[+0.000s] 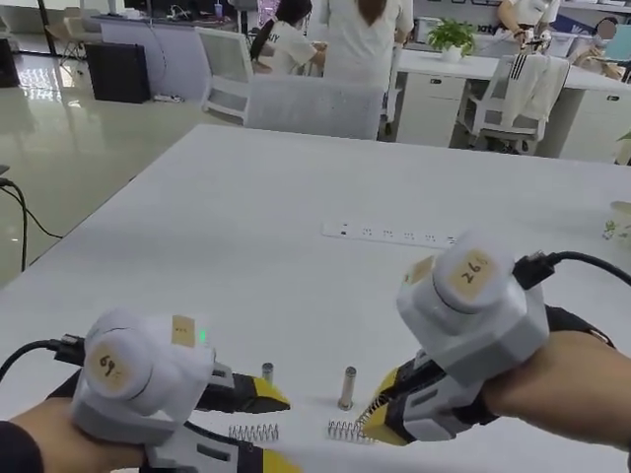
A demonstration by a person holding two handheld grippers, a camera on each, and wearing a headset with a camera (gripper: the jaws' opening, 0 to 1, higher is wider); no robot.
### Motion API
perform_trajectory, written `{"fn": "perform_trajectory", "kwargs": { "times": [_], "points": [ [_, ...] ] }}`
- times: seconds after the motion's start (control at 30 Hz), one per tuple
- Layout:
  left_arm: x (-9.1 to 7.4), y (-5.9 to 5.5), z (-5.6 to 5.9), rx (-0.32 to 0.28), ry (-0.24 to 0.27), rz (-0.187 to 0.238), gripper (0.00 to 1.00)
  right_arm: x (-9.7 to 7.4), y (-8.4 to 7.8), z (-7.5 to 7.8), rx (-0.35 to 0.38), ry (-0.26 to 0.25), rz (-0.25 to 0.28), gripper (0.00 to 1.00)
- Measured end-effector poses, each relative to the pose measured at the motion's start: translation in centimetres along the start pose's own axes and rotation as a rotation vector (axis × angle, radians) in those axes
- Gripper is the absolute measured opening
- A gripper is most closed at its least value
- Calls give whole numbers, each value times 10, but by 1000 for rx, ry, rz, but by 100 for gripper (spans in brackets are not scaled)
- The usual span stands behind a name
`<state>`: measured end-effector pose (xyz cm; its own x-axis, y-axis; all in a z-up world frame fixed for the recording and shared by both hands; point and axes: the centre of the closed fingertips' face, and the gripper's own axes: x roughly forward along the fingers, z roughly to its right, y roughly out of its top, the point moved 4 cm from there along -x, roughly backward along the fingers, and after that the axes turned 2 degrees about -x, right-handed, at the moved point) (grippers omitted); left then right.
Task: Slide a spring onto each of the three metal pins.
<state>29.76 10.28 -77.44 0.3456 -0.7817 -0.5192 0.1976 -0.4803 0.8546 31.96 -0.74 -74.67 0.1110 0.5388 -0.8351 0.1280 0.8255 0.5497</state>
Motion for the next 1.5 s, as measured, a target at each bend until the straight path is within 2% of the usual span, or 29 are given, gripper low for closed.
{"fn": "perform_trajectory", "kwargs": {
  "times": [0.27, 0.53, 0.77, 1.03, 1.17, 1.3, 1.5],
  "points": [
    [-14, -10, -5, -50, 45, 17, 34, -9, -4, 9, 12, -16, -4, 8],
    [-24, -16, -10, -104, 98, 57, 38, -19, -8, 19, 26, -36, -6, 8],
    [-30, -19, -10, -144, 136, 93, 41, -31, -16, 32, 43, -64, -24, 8],
    [-29, -18, -10, -174, 158, 125, 46, -42, -23, 49, 49, -83, -75, 8],
    [-28, -18, -8, -178, 157, 125, 48, -41, -29, 58, 39, -97, -116, 8],
    [-28, -18, -7, -185, 159, 128, 50, -42, -30, 69, 39, -107, -133, 8],
    [-26, -20, -4, -193, 160, 131, 51, -34, -31, 77, 24, -100, -169, 8]
  ]
}}
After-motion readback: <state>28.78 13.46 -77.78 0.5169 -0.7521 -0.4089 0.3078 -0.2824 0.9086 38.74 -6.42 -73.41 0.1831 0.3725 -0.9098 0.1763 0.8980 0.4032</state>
